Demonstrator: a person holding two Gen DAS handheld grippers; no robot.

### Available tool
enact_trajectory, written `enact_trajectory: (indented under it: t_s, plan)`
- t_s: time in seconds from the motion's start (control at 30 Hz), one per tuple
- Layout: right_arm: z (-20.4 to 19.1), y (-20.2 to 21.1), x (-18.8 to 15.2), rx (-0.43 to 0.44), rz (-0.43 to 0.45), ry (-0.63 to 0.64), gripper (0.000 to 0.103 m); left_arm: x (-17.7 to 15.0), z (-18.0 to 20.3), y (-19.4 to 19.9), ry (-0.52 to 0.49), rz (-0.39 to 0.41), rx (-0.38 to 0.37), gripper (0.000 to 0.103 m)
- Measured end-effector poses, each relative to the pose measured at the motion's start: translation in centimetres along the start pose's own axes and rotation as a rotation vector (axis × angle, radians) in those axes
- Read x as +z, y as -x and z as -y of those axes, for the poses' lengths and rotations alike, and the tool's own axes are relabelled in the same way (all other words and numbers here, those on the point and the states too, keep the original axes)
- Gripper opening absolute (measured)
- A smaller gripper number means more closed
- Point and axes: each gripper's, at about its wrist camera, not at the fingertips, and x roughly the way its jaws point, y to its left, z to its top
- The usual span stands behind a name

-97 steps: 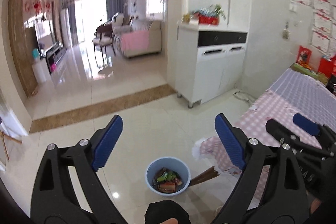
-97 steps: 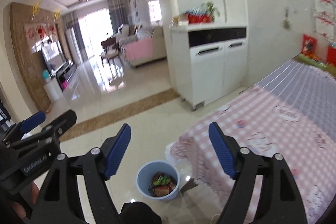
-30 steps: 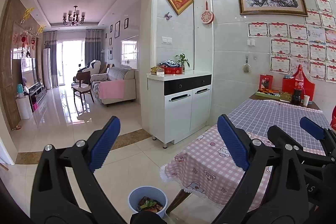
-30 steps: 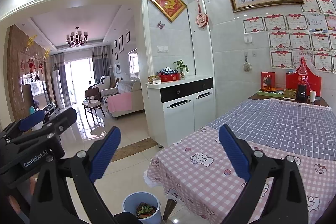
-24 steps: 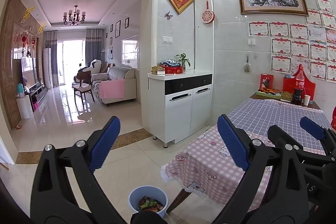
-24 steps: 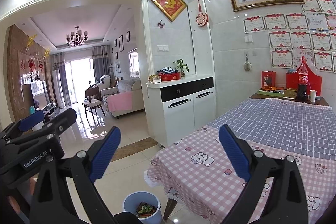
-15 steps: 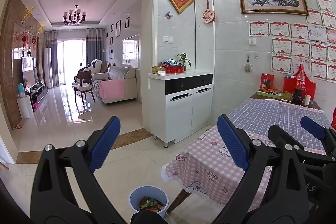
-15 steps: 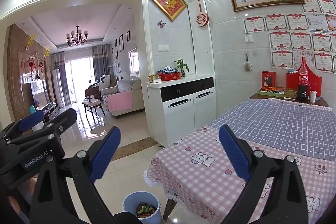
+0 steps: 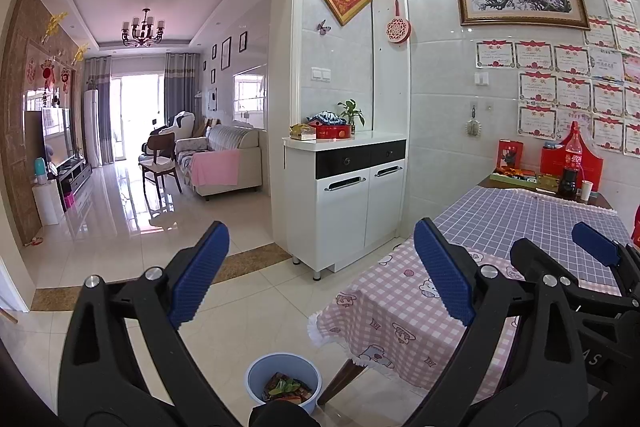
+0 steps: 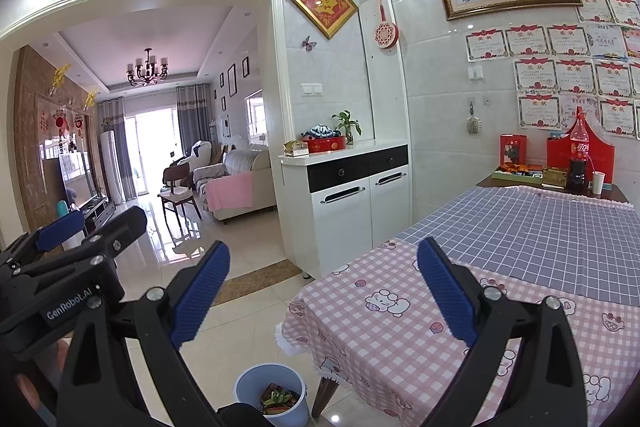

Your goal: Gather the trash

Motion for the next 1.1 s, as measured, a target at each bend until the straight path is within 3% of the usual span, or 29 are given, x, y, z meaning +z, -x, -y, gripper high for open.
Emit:
enact_trajectory:
  t_s: [1.1]
  plan:
    - [0.13, -0.53, -0.51, 0.003, -0.009, -0.005, 0.093, -0.64, -0.16, -0.24, -0.001, -0.005, 0.005, 0.092]
